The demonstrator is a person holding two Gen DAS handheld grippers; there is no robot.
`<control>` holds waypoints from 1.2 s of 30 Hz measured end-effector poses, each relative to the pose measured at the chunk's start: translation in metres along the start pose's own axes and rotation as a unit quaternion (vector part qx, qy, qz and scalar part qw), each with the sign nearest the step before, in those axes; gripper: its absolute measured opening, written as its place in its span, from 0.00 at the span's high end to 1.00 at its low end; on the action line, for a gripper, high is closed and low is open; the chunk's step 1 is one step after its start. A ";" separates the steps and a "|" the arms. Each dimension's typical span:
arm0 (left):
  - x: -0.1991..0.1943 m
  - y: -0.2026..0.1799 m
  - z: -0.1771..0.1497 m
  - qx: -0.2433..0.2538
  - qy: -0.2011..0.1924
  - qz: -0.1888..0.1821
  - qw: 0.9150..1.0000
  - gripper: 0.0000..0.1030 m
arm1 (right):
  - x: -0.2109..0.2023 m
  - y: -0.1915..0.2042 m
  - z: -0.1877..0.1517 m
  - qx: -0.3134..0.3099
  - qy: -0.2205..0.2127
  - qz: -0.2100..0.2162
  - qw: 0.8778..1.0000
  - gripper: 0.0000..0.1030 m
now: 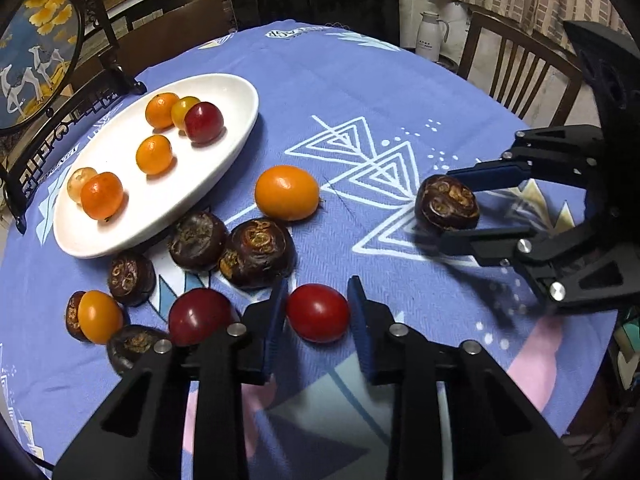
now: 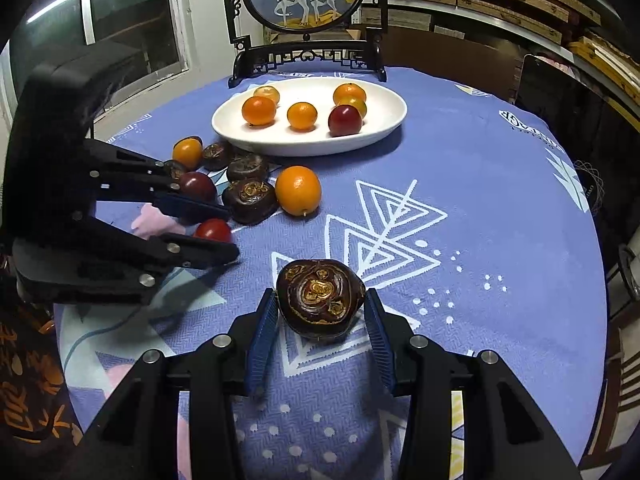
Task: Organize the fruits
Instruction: 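Grasp a red cherry tomato with the left tool while the right tool grasps a brown water chestnut, then lower the cherry tomato and water chestnut onto the plate and open both tools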
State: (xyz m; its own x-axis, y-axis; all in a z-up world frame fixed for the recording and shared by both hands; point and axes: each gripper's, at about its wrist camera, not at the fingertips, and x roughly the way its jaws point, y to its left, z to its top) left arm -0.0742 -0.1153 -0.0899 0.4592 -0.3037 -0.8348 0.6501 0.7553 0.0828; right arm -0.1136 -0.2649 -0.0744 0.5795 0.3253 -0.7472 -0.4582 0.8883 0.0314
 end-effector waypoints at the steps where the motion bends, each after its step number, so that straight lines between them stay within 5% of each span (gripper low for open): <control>1: -0.005 0.002 -0.002 0.002 -0.005 -0.001 1.000 0.71 | -0.001 0.000 0.000 0.000 -0.001 0.000 1.000 0.57; 12: -0.069 0.066 0.005 -0.058 -0.086 0.046 0.994 0.71 | -0.002 0.017 0.029 -0.017 -0.017 0.005 1.000 0.57; 21: -0.087 0.143 0.039 -0.121 -0.124 0.112 0.978 0.71 | -0.017 0.020 0.098 -0.028 -0.079 -0.007 0.996 0.57; 28: -0.068 0.177 0.076 -0.153 -0.142 0.113 0.971 0.71 | -0.006 0.014 0.159 0.004 -0.136 0.017 0.991 0.57; 36: -0.024 0.196 0.104 -0.161 -0.126 0.114 0.972 0.71 | 0.035 -0.008 0.202 0.063 -0.146 0.039 0.987 0.57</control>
State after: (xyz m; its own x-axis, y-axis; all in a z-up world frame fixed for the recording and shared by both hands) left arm 0.1054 -0.0208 0.0029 0.7299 -0.2092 -0.6507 0.3094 0.9500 0.0417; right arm 0.0465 -0.1953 0.0337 0.7239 0.4568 -0.5171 -0.4313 0.8846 0.1776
